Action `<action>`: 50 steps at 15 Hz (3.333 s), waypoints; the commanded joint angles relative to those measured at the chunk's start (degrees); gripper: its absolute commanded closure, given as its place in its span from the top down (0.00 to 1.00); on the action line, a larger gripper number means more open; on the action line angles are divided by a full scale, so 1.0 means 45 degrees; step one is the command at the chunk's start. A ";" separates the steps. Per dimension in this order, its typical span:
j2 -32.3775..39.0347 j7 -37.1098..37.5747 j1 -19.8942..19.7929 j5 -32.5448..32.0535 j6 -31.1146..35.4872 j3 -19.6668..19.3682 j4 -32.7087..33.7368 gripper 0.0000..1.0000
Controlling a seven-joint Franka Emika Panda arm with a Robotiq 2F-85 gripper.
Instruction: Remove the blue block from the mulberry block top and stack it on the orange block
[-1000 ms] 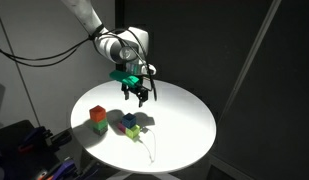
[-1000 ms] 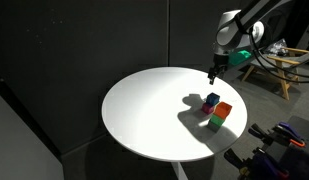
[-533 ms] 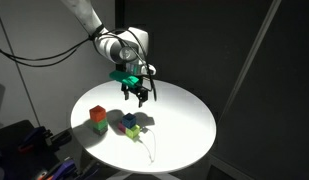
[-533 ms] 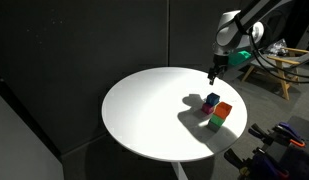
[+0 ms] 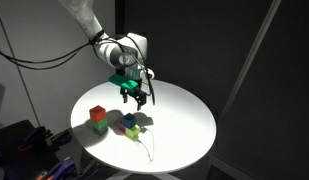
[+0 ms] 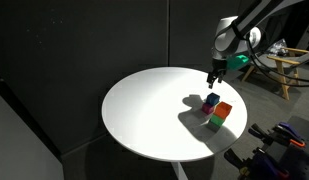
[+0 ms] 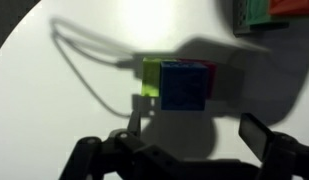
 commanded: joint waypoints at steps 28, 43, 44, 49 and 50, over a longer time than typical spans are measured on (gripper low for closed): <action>0.1518 0.1353 0.0121 -0.1200 0.1301 0.0001 -0.0041 1.00; 0.2428 0.1252 0.0084 -0.1184 0.1450 0.0031 0.0494 1.00; 0.2458 0.1252 0.0084 -0.1179 0.1449 0.0033 0.0541 1.00; 0.2573 0.1250 0.0106 -0.1220 0.1488 0.0021 0.0716 0.75; 0.2599 0.1253 0.0109 -0.1231 0.1491 0.0016 0.0737 0.74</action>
